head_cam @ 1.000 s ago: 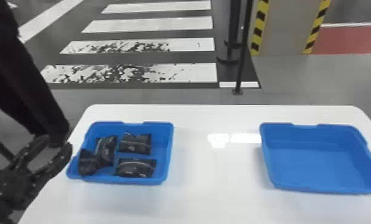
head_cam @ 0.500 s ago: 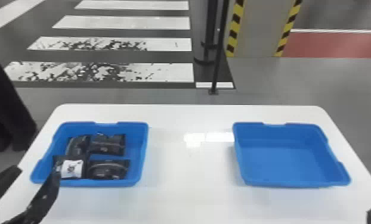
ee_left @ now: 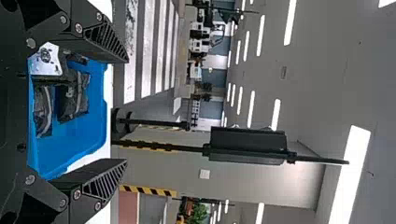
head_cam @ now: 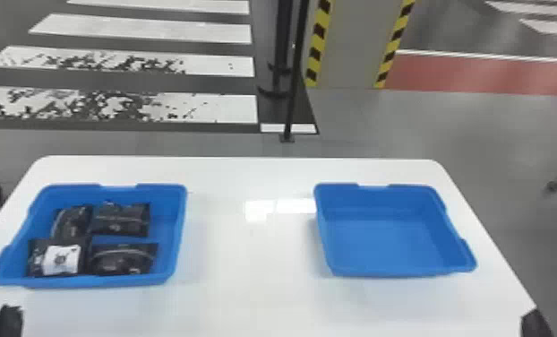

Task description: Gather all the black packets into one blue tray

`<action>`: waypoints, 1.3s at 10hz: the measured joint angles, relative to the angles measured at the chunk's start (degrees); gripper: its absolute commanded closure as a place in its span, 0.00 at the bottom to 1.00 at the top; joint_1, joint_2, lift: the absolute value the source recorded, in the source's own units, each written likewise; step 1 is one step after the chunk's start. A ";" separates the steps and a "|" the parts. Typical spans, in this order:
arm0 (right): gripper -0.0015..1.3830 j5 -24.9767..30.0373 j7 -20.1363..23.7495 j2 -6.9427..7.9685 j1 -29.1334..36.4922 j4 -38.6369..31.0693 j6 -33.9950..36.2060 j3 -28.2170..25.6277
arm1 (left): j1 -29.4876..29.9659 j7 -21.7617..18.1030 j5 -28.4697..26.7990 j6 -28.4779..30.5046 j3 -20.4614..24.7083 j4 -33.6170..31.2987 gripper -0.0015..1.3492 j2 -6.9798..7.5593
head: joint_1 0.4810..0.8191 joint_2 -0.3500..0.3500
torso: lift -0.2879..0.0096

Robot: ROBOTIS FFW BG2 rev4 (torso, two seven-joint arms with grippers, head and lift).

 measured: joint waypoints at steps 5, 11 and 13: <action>0.11 0.04 0.00 0.00 0.11 0.56 -0.78 0.41 | 1.25 1.21 -0.26 0.92 -0.44 -0.38 0.22 0.00 | 0.63 0.32 | 0.60; 0.11 0.34 0.00 0.00 -0.28 0.70 -0.37 1.07 | 1.64 1.25 -0.62 4.20 -0.25 -1.23 0.23 0.00 | 0.63 0.33 | 0.60; 0.11 0.38 0.00 0.00 -0.51 0.49 0.12 1.68 | 1.34 1.24 -0.62 4.99 -0.57 -1.23 0.22 0.00 | 0.63 0.34 | 0.60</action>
